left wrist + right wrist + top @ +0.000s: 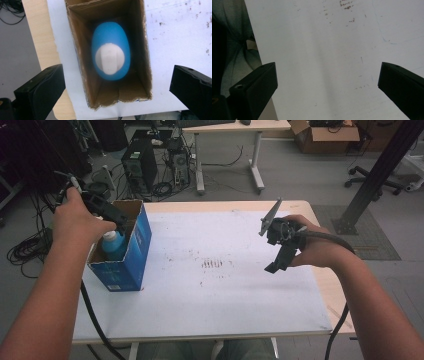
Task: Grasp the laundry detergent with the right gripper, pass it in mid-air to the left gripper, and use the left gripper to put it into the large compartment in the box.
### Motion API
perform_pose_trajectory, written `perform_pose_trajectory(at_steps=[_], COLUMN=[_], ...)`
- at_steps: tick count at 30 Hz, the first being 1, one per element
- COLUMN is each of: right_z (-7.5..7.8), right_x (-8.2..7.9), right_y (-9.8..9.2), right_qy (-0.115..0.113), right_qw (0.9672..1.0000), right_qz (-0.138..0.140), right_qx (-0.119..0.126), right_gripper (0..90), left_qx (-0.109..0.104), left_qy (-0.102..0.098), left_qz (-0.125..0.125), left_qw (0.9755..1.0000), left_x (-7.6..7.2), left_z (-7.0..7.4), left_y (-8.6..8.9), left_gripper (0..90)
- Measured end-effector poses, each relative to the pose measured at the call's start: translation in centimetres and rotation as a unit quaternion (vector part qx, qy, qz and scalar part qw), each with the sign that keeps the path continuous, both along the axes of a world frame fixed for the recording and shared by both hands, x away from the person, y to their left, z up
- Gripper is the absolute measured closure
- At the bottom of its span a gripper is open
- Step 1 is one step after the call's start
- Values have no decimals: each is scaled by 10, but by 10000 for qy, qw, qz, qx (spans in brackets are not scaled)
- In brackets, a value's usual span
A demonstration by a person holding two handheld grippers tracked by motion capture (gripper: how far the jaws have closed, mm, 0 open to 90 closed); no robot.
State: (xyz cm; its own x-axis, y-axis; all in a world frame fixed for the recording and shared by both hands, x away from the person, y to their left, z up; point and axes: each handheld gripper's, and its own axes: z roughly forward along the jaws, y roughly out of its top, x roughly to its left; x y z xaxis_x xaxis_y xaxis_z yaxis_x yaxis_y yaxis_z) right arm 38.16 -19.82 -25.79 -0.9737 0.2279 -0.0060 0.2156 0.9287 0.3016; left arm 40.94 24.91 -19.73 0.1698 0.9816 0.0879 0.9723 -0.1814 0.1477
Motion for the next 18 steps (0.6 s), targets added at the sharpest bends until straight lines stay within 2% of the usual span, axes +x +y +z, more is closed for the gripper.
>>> perform_pose_trajectory(at_steps=[5, 7, 12, 14, 16, 18], right_z=[2, 3, 7, 8, 10, 11], right_x=[-1, -1, -2, -2, -2, -2], right_y=[-1, -1, -2, -3, -3, -3], right_qy=[-2, 1, -23, -27, -28, -37], right_qw=[10000, 10000, 10000, 10000, 10000, 10000], right_qz=[1, -3, -5, -9, -6, -17], right_qx=[21, 5, -18, -20, -42, -45], right_gripper=[23, 22, 23, 23, 23, 23], left_qx=[28, 16, 41, 21, 47, 53], left_qy=[113, 87, 91, 92, 152, 261], left_qz=[-323, -503, -1049, -1291, -1642, -2001], left_qw=[9994, 9987, 9944, 9916, 9863, 9794], left_x=[-1, -1, -1, -1, 0, 0], left_z=[4, 6, 13, 16, 20, 21], left_y=[-8, -13, -28, -35, -43, -51], left_gripper=[2, 2, 2, 1, 2, 1])
